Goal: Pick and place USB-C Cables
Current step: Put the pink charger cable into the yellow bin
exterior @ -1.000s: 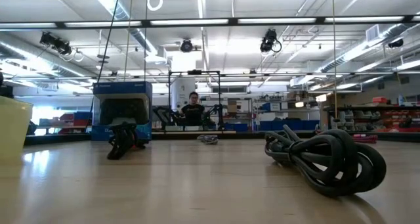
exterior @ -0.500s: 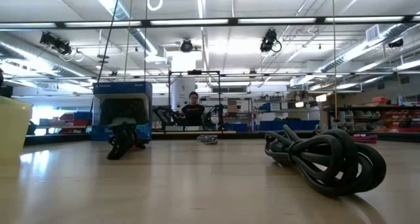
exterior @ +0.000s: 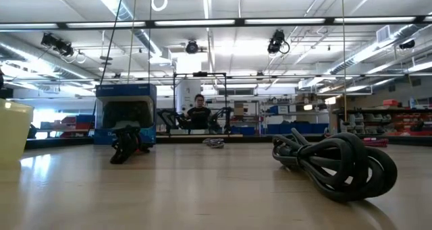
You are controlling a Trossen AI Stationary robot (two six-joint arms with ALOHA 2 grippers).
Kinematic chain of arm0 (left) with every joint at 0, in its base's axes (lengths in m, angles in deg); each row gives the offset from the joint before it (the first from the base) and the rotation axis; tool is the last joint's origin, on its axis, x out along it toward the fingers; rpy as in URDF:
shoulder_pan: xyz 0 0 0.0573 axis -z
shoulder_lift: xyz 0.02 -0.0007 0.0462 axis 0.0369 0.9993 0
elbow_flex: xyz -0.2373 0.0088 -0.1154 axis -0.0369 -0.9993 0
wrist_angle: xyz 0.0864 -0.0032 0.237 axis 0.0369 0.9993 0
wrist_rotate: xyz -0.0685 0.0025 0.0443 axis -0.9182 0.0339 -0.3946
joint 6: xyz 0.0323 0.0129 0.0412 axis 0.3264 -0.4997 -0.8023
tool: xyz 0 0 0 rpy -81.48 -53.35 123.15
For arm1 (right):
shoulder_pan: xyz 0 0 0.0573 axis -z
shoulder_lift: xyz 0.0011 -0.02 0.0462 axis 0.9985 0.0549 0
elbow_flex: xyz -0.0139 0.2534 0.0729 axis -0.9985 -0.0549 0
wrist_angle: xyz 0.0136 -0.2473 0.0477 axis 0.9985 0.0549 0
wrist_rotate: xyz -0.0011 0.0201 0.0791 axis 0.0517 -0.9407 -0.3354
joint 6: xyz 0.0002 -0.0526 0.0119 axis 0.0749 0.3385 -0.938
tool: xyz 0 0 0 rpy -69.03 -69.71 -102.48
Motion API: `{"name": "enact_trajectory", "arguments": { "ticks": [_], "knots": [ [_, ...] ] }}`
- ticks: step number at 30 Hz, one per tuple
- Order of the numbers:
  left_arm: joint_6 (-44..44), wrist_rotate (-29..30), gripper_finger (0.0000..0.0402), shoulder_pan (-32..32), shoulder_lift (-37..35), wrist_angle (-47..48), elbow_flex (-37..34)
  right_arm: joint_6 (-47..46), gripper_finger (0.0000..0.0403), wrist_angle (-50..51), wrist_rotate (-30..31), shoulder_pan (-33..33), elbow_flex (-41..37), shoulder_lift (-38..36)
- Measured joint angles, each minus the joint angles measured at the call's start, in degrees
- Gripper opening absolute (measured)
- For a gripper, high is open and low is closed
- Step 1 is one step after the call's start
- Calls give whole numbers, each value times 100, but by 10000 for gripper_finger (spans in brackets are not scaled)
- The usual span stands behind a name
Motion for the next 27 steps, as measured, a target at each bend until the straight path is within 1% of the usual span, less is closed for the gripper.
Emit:
{"name": "enact_trajectory", "arguments": {
  "ticks": [3,6,10,13,16,18,20,23,27],
  "knots": [
    [-64,35,25,0,63,324,-1,483,16,654,23,102,0,41],
    [-87,361,25,0,117,553,12,481,19,2143,220,265,0,142],
    [-96,985,25,-2,111,1335,6,409,41,4112,291,435,-11,435],
    [32,1275,25,-9,110,2042,6,408,73,5408,239,527,-9,674],
    [258,1292,25,-9,112,2541,6,318,118,6656,161,672,-9,980],
    [340,1292,25,-9,111,2772,6,57,152,7427,195,790,-11,1176],
    [419,1292,25,-7,112,2953,6,-422,187,8131,308,923,-11,1387],
    [424,1294,25,-9,112,3132,6,-905,233,8653,242,1110,-156,1632],
    [571,1294,25,-9,112,3387,6,-1077,276,8457,-449,1316,-593,1723]
  ]
}}
